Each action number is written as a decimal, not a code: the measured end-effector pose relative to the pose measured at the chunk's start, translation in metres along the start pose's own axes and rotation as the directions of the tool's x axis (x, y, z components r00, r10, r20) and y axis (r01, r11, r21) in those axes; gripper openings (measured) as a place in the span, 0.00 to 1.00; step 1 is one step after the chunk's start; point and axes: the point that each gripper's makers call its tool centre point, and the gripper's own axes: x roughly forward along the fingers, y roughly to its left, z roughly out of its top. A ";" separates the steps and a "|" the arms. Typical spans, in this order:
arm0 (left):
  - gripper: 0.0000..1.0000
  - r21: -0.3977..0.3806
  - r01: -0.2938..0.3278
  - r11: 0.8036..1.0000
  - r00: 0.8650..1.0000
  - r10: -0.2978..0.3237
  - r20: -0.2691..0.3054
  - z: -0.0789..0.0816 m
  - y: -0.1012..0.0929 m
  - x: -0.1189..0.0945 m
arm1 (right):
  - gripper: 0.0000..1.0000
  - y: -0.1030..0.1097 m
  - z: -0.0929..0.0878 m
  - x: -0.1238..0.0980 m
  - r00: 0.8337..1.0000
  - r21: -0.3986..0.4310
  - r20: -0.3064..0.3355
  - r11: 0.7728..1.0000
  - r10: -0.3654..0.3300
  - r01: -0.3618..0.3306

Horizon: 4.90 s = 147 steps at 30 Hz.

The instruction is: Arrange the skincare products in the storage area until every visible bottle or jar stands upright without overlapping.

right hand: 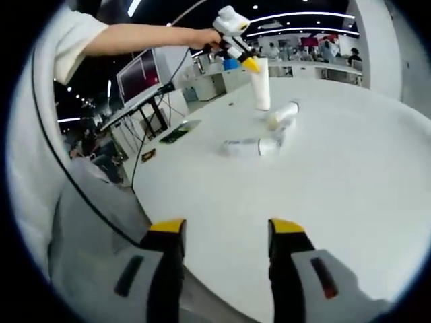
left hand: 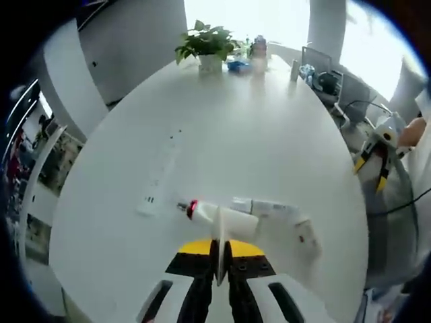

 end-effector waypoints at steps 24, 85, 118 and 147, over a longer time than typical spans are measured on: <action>0.22 0.053 -0.050 0.997 0.997 0.053 -0.049 -0.008 -0.001 -0.007 | 0.50 0.001 0.000 0.003 1.000 0.000 0.004 1.000 0.011 -0.011; 0.35 -0.506 -0.361 0.783 0.809 -0.007 -0.588 -0.021 0.020 0.151 | 0.53 -0.012 0.013 -0.008 0.995 0.064 0.095 0.998 -0.012 0.006; 0.28 -0.464 -0.261 0.847 0.906 0.049 -0.420 0.000 0.010 0.175 | 0.53 -0.010 0.010 -0.008 0.997 0.062 0.081 0.998 0.005 -0.010; 0.27 -0.486 -0.170 0.857 0.984 0.118 -0.137 0.053 0.009 0.163 | 0.53 -0.009 0.007 -0.006 0.998 0.044 0.063 0.999 0.003 -0.006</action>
